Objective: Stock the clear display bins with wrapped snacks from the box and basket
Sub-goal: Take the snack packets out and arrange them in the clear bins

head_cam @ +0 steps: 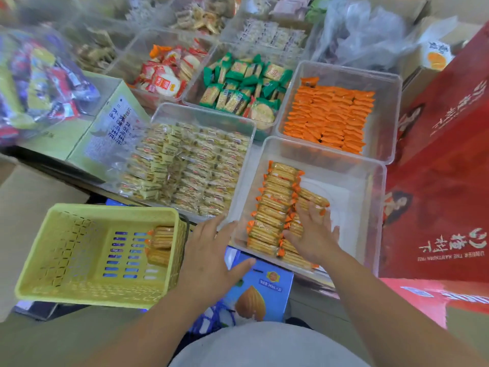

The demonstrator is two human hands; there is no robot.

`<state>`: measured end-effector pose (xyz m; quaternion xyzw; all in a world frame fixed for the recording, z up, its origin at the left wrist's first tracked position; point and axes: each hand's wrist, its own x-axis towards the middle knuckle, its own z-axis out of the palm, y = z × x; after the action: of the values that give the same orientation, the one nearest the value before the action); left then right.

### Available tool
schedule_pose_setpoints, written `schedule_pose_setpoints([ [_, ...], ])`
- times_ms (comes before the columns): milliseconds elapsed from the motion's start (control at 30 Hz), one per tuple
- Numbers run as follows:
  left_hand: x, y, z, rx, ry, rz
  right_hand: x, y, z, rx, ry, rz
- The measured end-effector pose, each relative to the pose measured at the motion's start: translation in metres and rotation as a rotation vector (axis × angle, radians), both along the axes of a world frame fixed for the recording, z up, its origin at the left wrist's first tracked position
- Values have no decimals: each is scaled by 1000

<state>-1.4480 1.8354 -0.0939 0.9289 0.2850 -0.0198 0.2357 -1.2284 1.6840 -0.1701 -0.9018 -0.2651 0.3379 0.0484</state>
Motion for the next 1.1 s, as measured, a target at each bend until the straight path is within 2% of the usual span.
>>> schedule_pose_setpoints([
  [67,-25,17,5,42,-166,60,-19,3,11,66,-30,-33],
  [133,-52,46,8,51,-233,142,-43,12,25,176,-99,-59],
  [267,-100,119,-2,-52,-109,263,-109,45,61,444,-161,-60],
  [333,-112,153,-12,-66,23,238,-148,66,74,534,-102,-60],
  [400,-116,176,-24,-69,134,127,-185,86,79,567,-4,-78],
  [533,-109,194,-47,-14,318,-204,-233,120,81,519,300,-265],
  [600,-105,196,-59,7,383,-345,-250,129,80,523,370,-306],
  [700,-102,197,-75,41,412,-446,-263,134,82,491,305,-326],
  [933,-99,190,-98,81,395,-460,-270,136,83,401,281,-391],
  [1100,-102,189,-105,139,515,-526,-271,135,85,368,264,-395],
])
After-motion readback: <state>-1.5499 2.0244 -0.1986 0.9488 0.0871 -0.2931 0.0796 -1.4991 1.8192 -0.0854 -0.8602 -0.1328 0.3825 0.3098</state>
